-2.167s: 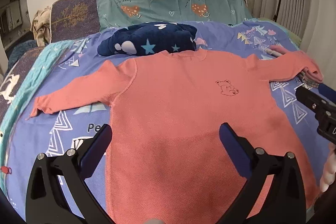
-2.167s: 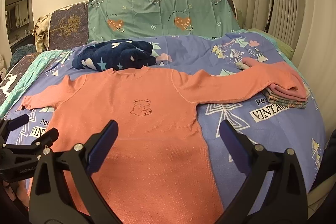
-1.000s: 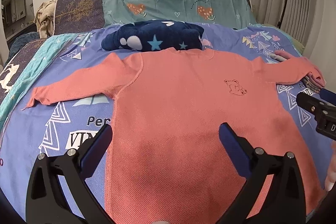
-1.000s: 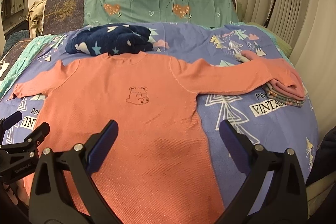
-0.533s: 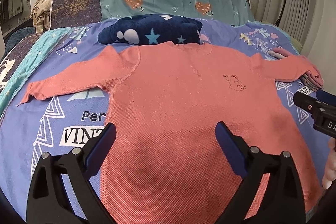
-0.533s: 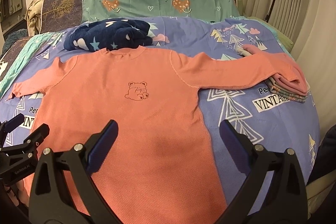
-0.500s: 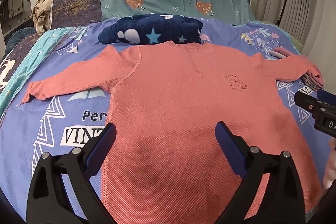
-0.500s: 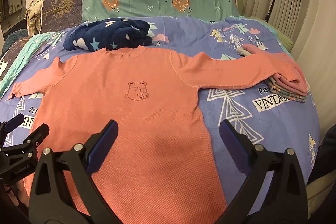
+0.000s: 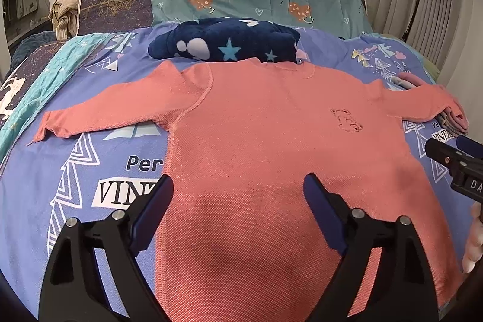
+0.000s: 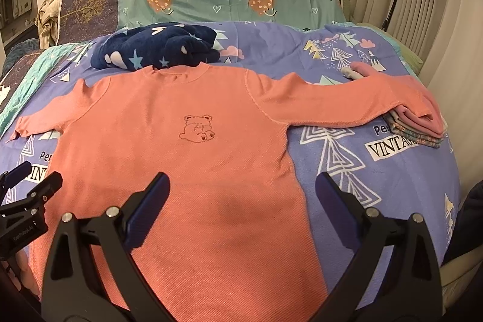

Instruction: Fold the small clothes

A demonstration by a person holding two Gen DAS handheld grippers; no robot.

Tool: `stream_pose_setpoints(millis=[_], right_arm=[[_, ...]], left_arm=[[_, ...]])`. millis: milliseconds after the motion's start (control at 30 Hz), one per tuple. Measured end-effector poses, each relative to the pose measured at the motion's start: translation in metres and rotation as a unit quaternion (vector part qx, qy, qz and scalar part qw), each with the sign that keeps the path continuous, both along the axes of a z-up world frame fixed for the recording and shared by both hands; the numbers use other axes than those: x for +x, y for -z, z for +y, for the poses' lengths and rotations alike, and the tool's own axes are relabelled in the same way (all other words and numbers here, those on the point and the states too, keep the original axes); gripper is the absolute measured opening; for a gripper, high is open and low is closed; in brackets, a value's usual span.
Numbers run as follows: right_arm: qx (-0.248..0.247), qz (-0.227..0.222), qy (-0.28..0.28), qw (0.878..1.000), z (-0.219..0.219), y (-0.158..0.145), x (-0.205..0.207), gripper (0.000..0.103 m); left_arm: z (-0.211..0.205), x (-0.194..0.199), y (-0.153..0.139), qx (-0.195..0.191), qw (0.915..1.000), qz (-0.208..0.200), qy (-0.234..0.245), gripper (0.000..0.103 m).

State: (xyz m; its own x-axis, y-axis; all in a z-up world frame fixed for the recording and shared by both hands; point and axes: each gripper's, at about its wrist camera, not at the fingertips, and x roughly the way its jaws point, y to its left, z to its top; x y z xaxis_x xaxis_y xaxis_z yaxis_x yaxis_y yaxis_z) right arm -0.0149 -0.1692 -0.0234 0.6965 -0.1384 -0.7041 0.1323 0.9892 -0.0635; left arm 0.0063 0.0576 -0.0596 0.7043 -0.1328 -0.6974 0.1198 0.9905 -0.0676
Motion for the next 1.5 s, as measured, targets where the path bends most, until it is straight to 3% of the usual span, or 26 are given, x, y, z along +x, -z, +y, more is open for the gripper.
stream_pose_setpoints(millis=[133, 367, 467, 533, 633, 667, 733, 867, 967, 1100, 1200, 1233, 1300, 1367, 1433, 1500], right_arm=[[0.0, 0.001, 0.004, 1.0, -0.001, 0.002, 0.002, 0.098], [-0.002, 0.003, 0.002, 1.0, 0.0, 0.005, 0.004, 0.098], [0.0, 0.002, -0.002, 1.0, -0.003, 0.007, 0.006, 0.097], [0.004, 0.003, -0.005, 1.0, -0.007, 0.009, 0.008, 0.093], [0.006, 0.013, -0.02, 1.0, -0.009, 0.016, 0.012, 0.076], [0.007, 0.016, -0.023, 1.0, -0.009, 0.018, 0.013, 0.069], [0.02, 0.033, -0.028, 0.999, -0.012, 0.027, 0.017, 0.063], [0.028, 0.047, -0.017, 0.998, -0.017, 0.037, 0.022, 0.064], [0.027, 0.052, -0.013, 0.998, -0.018, 0.038, 0.026, 0.066], [0.029, 0.055, -0.006, 0.998, -0.019, 0.039, 0.032, 0.069], [0.029, 0.06, -0.004, 0.998, -0.02, 0.042, 0.038, 0.069], [0.028, 0.062, -0.004, 0.998, -0.02, 0.043, 0.039, 0.069], [0.026, 0.065, -0.004, 0.998, -0.02, 0.046, 0.043, 0.069], [0.024, 0.067, -0.006, 0.997, -0.019, 0.048, 0.047, 0.069], [0.023, 0.066, -0.009, 0.998, -0.017, 0.047, 0.05, 0.069], [0.023, 0.063, -0.012, 0.998, -0.016, 0.046, 0.052, 0.069]], left_arm=[[0.004, 0.0, 0.002, -0.003, 1.0, -0.001, -0.001, 0.085], [0.026, 0.007, 0.007, -0.037, 0.9992, 0.016, -0.007, 0.06], [0.053, 0.012, 0.008, -0.074, 0.9967, 0.027, -0.017, 0.054], [0.077, 0.017, 0.007, -0.092, 0.9945, 0.029, -0.041, 0.054], [0.134, 0.029, 0.008, -0.121, 0.9868, 0.026, -0.105, 0.054], [0.159, 0.035, 0.01, -0.138, 0.9811, 0.029, -0.133, 0.054], [0.197, 0.045, 0.015, -0.174, 0.969, 0.032, -0.172, 0.054], [0.273, 0.074, 0.031, -0.244, 0.9358, 0.043, -0.251, 0.054], [0.303, 0.096, 0.044, -0.243, 0.9215, 0.059, -0.297, 0.054], [0.334, 0.124, 0.068, -0.283, 0.8953, 0.082, -0.334, 0.052], [0.348, 0.136, 0.076, -0.304, 0.8822, 0.066, -0.353, 0.038], [0.35, 0.138, 0.076, -0.305, 0.8815, 0.063, -0.355, 0.031], [0.355, 0.145, 0.074, -0.304, 0.8799, 0.059, -0.361, 0.003], [0.354, 0.148, 0.06, -0.283, 0.884, 0.046, -0.369, 0.002], [0.338, 0.152, 0.033, -0.246, 0.9026, 0.015, -0.353, 0.002], [0.295, 0.152, -0.013, -0.183, 0.935, -0.038, -0.301, 0.002]])
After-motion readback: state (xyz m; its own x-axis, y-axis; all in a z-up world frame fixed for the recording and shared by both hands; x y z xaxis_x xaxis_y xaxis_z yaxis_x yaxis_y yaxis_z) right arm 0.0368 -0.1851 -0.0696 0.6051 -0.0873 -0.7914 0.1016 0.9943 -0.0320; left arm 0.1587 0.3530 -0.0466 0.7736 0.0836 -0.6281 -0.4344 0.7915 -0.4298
